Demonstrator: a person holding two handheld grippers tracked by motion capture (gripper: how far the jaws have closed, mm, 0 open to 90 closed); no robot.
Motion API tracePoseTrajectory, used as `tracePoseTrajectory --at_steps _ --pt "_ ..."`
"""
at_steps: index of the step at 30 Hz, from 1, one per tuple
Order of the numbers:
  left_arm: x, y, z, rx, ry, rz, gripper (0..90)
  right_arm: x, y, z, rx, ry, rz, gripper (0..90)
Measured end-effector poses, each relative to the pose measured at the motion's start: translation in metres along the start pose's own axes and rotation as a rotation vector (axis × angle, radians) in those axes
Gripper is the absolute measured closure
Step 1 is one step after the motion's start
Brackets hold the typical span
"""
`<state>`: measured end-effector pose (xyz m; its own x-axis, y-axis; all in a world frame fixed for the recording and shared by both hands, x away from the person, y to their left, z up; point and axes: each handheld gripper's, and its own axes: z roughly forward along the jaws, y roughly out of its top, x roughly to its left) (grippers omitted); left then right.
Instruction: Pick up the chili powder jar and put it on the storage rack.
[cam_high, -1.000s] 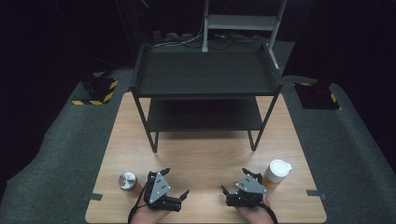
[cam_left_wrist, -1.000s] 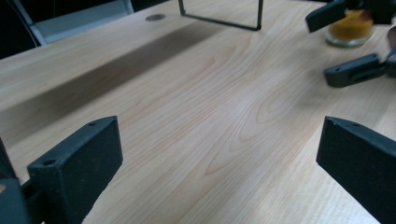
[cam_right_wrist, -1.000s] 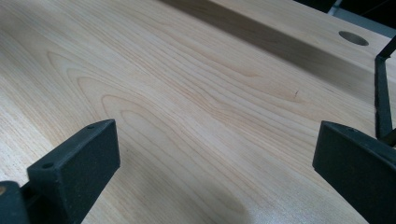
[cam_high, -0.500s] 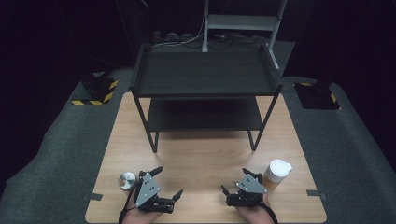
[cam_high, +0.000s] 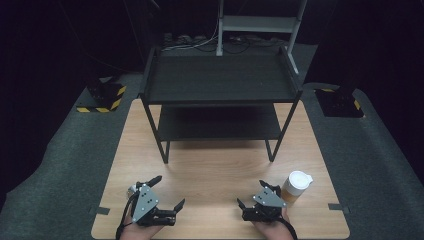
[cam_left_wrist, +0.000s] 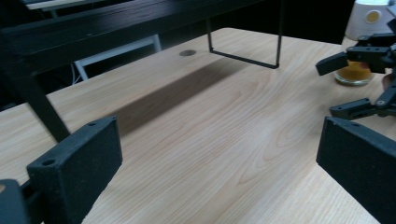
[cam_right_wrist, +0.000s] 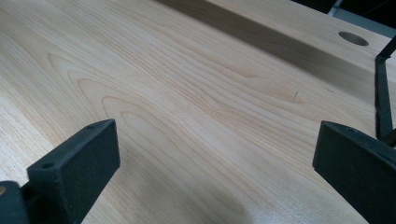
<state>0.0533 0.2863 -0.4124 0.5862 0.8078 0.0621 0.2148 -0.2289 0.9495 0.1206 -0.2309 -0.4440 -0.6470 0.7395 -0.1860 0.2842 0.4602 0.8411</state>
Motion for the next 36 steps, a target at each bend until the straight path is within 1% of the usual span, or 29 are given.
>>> tracePoseTrajectory --at_steps 3,9,16,20,22,26,30,31,35,36 --pt "0.002 -0.001 -0.004 0.005 0.020 0.004 0.5 0.000 0.000 0.000 0.001 0.001 -0.003 0.0" --pt "0.007 -0.005 -0.017 0.008 0.067 -0.006 0.5 0.000 0.000 0.000 0.002 0.004 -0.006 0.1" --pt "0.012 -0.015 -0.029 0.010 0.112 -0.019 0.5 0.000 0.000 0.000 0.002 0.004 -0.007 0.2" --pt "0.014 -0.021 -0.036 0.011 0.132 -0.033 0.5 0.000 0.001 0.000 0.003 0.005 -0.007 0.3" --pt "0.015 -0.025 -0.038 0.016 0.140 -0.038 0.5 -0.001 0.001 0.000 0.004 0.007 -0.007 0.3" --pt "0.017 -0.032 -0.041 0.027 0.159 -0.030 0.5 -0.001 0.001 0.000 0.004 0.007 -0.009 0.4" --pt "0.019 -0.039 -0.041 0.029 0.161 -0.050 0.5 -0.001 0.001 0.001 0.005 0.008 -0.008 0.6" --pt "0.019 -0.040 -0.041 0.034 0.165 -0.045 0.5 -0.001 0.001 0.001 0.005 0.008 -0.009 0.6" --pt "0.020 -0.047 -0.040 0.031 0.177 -0.068 0.5 -0.001 0.001 0.000 0.003 0.009 -0.010 0.6" --pt "0.020 -0.049 -0.041 0.031 0.181 -0.067 0.5 -0.001 0.001 0.000 0.003 0.008 -0.009 0.7"
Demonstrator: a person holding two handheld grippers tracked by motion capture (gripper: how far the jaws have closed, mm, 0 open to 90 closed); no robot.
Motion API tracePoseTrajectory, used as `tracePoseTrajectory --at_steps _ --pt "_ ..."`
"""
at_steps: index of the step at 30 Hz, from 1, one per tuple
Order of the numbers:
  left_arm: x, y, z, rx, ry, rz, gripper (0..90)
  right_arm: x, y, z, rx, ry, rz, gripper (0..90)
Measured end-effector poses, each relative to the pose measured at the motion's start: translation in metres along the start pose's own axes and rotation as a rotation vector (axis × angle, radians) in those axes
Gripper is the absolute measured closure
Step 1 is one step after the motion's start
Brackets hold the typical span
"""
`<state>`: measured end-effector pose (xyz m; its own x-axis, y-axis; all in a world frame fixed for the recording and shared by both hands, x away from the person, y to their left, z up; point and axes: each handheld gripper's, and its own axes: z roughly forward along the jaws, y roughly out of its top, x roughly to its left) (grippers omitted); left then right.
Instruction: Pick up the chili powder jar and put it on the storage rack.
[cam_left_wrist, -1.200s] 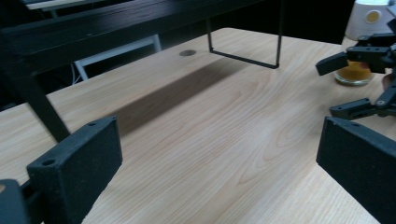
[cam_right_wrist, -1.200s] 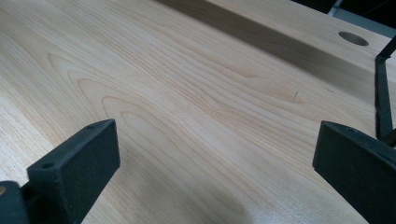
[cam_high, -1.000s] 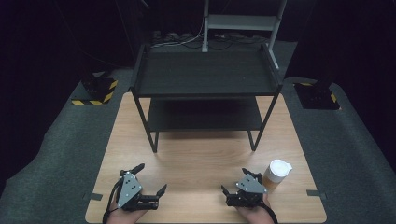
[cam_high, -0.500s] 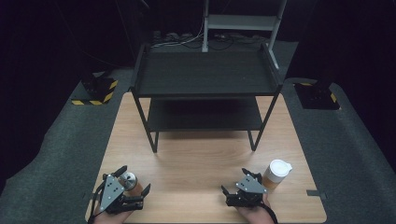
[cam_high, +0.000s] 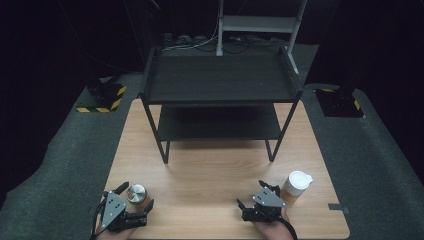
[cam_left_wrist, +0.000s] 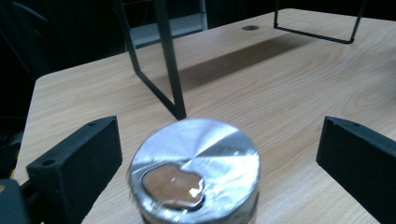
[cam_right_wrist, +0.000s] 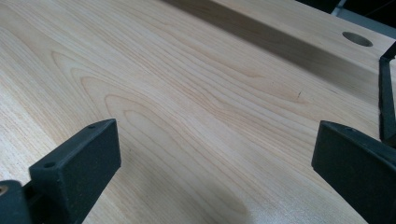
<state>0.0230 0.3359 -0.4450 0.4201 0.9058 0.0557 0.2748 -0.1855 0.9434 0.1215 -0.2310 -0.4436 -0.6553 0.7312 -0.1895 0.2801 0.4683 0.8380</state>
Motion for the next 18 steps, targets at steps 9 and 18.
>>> tracePoseTrajectory --at_steps 9,18 --pt "0.007 -0.011 -0.001 -0.011 -0.008 -0.016 2.1 0.001 0.001 0.000 0.004 -0.004 -0.005 0.9" --pt "0.015 -0.016 -0.001 -0.017 -0.044 -0.065 15.7 0.001 0.001 0.000 0.005 -0.003 -0.005 1.0"
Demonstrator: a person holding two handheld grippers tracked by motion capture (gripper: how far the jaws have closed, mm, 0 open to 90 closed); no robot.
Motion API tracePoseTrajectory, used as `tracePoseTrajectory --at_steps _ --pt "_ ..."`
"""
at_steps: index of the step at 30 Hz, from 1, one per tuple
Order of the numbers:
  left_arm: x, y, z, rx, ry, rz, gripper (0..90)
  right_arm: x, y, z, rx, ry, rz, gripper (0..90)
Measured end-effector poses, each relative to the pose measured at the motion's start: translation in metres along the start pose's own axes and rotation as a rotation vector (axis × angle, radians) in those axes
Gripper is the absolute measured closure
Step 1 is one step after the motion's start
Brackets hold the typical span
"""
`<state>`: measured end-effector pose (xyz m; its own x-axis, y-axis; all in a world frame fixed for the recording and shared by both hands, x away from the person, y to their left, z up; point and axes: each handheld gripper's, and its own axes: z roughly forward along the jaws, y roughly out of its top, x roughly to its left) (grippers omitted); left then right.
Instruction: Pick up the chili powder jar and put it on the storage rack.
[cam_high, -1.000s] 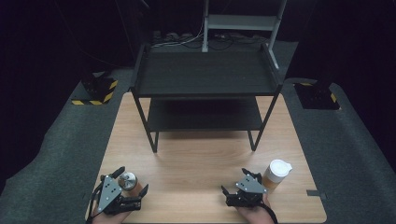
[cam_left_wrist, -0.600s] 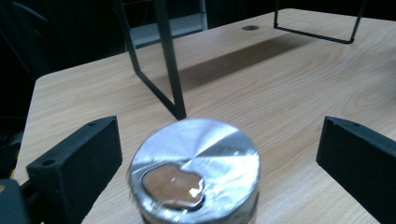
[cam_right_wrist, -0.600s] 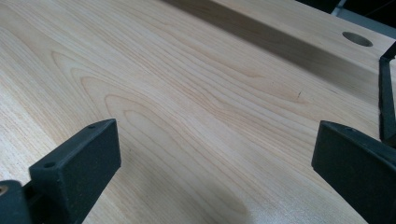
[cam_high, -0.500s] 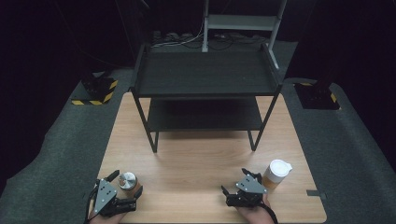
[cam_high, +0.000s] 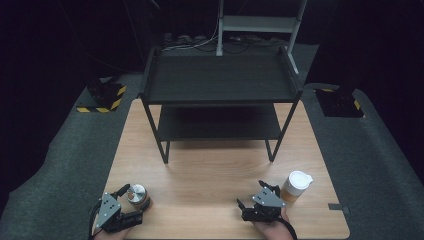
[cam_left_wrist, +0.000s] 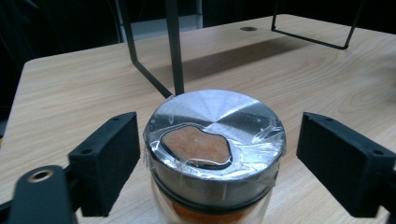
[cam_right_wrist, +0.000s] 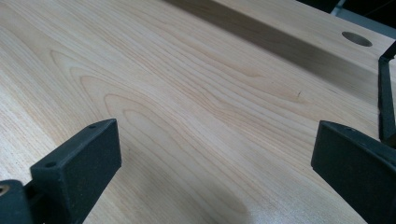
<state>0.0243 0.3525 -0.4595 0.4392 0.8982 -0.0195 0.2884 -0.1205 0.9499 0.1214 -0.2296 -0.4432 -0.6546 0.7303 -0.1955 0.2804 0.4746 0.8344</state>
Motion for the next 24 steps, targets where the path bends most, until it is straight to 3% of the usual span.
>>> tracePoseTrajectory --at_steps 19,24 --pt "0.003 -0.004 -0.003 -0.015 0.004 -0.001 33.3 0.001 0.010 0.003 0.068 -0.015 0.006 1.1" --pt "0.005 -0.003 -0.002 -0.014 -0.002 0.000 34.5 0.001 0.011 0.004 0.075 -0.014 0.002 1.0"
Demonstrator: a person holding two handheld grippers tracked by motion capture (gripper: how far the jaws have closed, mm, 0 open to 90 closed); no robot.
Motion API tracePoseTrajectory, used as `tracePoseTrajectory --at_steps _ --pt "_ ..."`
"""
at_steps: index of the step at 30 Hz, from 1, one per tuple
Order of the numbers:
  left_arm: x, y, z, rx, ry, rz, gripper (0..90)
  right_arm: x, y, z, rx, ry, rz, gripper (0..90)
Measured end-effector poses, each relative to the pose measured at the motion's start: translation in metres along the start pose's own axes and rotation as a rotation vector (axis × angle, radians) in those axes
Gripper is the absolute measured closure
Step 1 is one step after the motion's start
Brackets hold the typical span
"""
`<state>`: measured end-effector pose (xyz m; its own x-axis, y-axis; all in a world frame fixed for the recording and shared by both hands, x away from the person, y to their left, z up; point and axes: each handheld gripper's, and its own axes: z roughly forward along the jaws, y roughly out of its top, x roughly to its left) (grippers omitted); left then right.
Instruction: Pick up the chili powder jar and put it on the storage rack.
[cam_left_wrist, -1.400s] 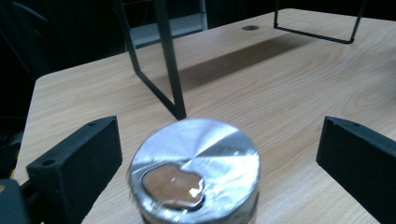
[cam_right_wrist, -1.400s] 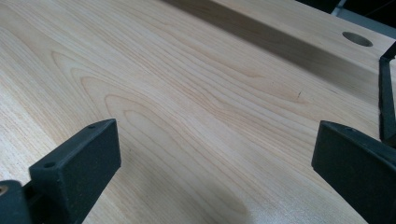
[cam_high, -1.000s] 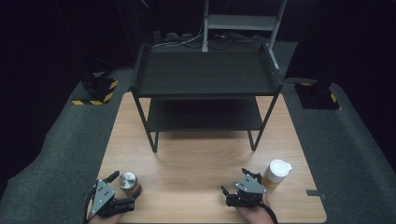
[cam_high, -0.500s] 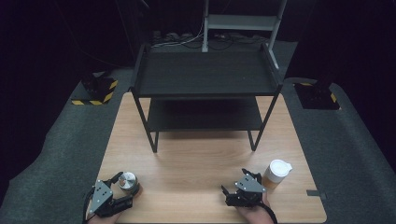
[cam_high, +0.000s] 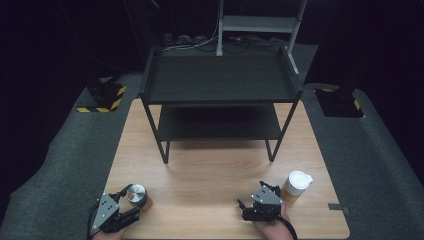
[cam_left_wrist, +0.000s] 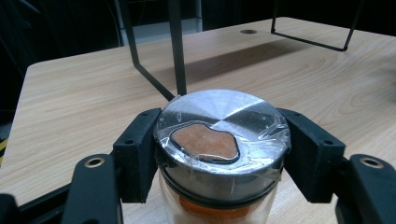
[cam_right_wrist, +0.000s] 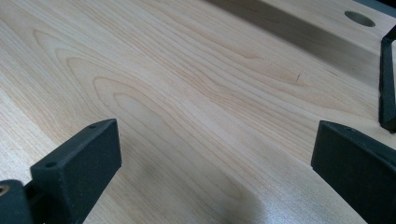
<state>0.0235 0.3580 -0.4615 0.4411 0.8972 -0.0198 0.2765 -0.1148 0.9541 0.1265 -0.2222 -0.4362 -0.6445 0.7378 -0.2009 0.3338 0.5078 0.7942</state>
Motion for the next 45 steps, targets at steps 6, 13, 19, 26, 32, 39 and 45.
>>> tracePoseTrajectory --at_steps 6,13,19,26,32,39,45 --pt "-0.002 0.002 0.000 0.007 0.006 -0.006 34.7 -0.002 -0.001 0.000 -0.006 0.005 0.005 0.9" --pt "-0.003 0.003 0.001 0.007 0.007 -0.006 34.8 -0.003 0.000 0.000 -0.001 0.007 0.013 0.9" --pt "-0.006 0.006 0.001 -0.015 -0.003 -0.011 34.8 -0.003 0.001 0.001 0.008 0.010 0.019 0.9" --pt "-0.012 0.016 -0.002 -0.034 -0.003 -0.013 34.8 -0.004 0.000 0.000 0.003 0.011 0.023 0.9" --pt "-0.013 0.024 -0.005 -0.062 -0.009 -0.037 34.8 -0.004 0.000 0.000 -0.002 0.008 0.020 0.9" --pt "-0.015 0.036 -0.005 -0.100 -0.019 -0.038 34.8 -0.004 -0.001 0.000 -0.005 0.010 0.023 0.9" --pt "-0.017 0.049 -0.007 -0.123 -0.020 -0.015 34.8 -0.003 -0.001 0.000 -0.006 0.009 0.013 0.9"
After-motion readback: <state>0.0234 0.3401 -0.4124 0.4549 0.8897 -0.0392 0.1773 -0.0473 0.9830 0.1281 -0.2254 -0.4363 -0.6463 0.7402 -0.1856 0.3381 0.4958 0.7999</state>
